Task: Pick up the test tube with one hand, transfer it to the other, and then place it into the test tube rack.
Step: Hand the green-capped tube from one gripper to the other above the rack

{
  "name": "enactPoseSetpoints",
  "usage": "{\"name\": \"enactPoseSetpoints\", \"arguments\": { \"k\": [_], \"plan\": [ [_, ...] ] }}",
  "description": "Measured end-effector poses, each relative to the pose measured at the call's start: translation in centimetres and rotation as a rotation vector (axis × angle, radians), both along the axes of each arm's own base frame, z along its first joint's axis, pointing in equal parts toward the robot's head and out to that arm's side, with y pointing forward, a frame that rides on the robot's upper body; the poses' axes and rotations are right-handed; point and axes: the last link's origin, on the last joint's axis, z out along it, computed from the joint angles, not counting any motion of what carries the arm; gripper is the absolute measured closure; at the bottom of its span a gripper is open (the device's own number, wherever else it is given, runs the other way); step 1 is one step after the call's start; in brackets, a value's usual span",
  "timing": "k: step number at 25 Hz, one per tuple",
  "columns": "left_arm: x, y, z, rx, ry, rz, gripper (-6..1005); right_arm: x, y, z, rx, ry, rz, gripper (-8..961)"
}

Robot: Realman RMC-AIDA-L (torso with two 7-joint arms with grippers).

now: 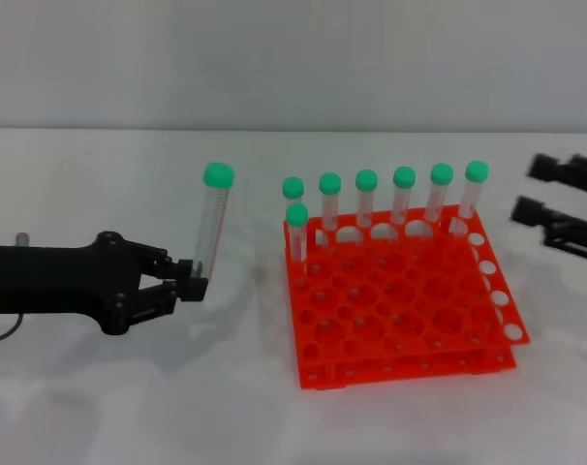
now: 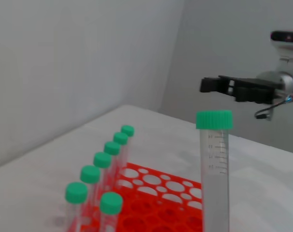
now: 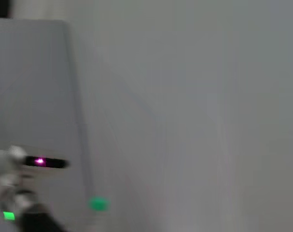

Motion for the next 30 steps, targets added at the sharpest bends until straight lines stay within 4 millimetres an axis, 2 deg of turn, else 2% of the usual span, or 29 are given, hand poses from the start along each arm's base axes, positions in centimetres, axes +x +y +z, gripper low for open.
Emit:
{"name": "enactPoseSetpoints", "arguments": {
  "k": [7,14,30],
  "plan": [
    [-0.7,-0.4,0.1,0.122,-0.008,-0.062,784,-4.0,1.5,-2.3,-0.152,0.008,0.066,307],
    [-0.7,-0.4,-0.6,0.171,-0.009,-0.1,778,-7.4,2.3,-5.9,-0.216,0.042,0.082,307],
    [0.3,0.7,-2.3,0.179,-0.031,-0.159,764,-9.9,2.1,-10.1,-0.328,0.054,0.065,307]
  ]
}}
